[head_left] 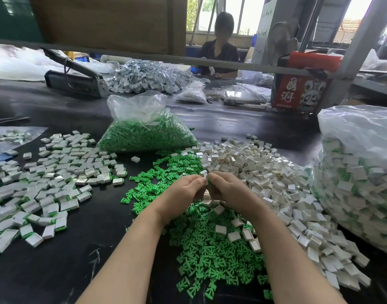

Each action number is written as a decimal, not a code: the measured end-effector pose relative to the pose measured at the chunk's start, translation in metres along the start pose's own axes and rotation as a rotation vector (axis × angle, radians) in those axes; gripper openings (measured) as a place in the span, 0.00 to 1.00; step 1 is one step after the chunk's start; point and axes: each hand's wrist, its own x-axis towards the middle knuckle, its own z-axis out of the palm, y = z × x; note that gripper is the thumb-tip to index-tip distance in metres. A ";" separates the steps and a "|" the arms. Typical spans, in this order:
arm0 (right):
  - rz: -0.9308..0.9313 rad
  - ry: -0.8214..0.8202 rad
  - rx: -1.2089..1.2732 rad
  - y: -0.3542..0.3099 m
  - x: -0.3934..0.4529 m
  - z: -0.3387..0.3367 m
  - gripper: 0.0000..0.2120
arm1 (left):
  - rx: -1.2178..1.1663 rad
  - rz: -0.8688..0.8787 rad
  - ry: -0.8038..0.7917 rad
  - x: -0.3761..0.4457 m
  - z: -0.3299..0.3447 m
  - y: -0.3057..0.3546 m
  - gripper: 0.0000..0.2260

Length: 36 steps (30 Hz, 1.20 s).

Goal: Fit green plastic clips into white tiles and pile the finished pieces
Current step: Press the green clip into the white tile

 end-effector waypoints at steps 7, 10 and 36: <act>-0.044 0.031 -0.011 0.002 0.002 -0.003 0.16 | -0.021 0.043 0.028 0.001 0.004 0.000 0.12; -0.090 0.072 -0.112 0.002 0.003 -0.004 0.16 | 0.044 0.064 0.058 0.001 0.004 -0.001 0.13; -0.065 0.287 -0.630 0.003 0.007 0.026 0.18 | 0.156 0.093 0.292 0.011 0.024 -0.016 0.14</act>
